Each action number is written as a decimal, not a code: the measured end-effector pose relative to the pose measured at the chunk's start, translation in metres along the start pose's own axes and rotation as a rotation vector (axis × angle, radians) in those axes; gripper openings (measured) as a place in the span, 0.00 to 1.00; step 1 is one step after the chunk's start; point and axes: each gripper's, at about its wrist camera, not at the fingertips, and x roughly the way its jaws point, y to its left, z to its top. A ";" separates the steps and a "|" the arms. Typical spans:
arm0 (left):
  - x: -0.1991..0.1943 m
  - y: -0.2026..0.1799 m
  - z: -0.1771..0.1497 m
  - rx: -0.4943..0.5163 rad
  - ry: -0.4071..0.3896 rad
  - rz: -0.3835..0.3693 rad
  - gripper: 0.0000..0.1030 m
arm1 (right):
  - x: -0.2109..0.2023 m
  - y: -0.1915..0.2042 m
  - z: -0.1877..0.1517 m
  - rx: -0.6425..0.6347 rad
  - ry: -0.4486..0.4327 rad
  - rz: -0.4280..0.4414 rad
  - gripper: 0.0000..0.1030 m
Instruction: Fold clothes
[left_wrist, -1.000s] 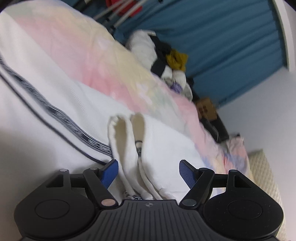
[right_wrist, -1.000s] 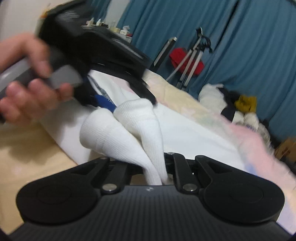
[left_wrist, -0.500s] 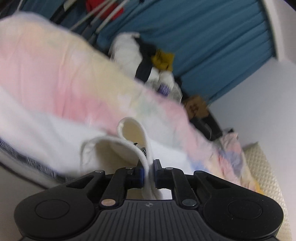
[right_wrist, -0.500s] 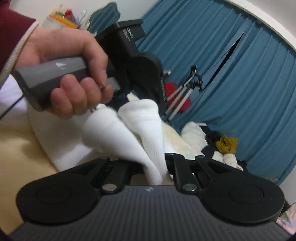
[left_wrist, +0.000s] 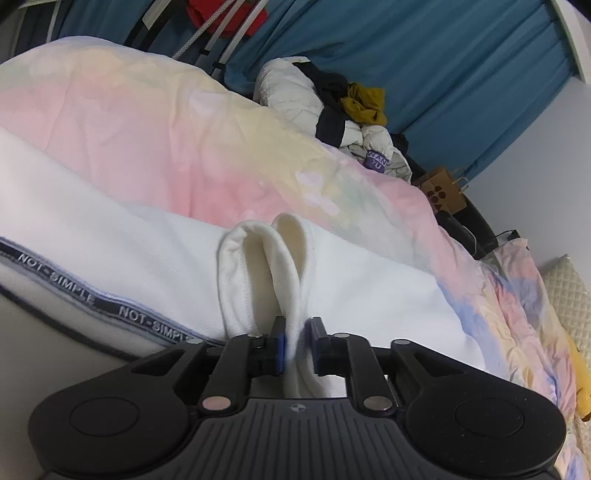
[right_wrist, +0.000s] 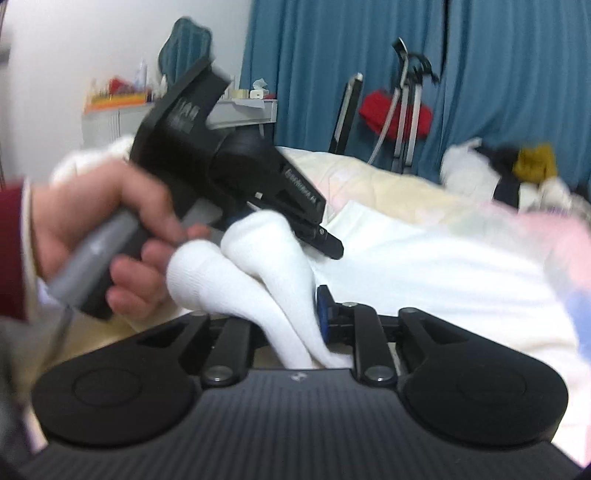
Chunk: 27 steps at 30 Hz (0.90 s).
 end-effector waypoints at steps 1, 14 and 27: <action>-0.002 0.000 -0.002 0.002 -0.006 0.003 0.19 | -0.005 0.001 -0.002 0.033 0.001 0.014 0.26; -0.077 -0.023 -0.030 0.008 -0.096 0.026 0.40 | -0.074 -0.039 0.019 0.281 -0.104 0.098 0.61; -0.070 -0.039 -0.054 0.129 -0.066 0.148 0.40 | -0.009 -0.102 -0.005 0.398 0.018 -0.257 0.62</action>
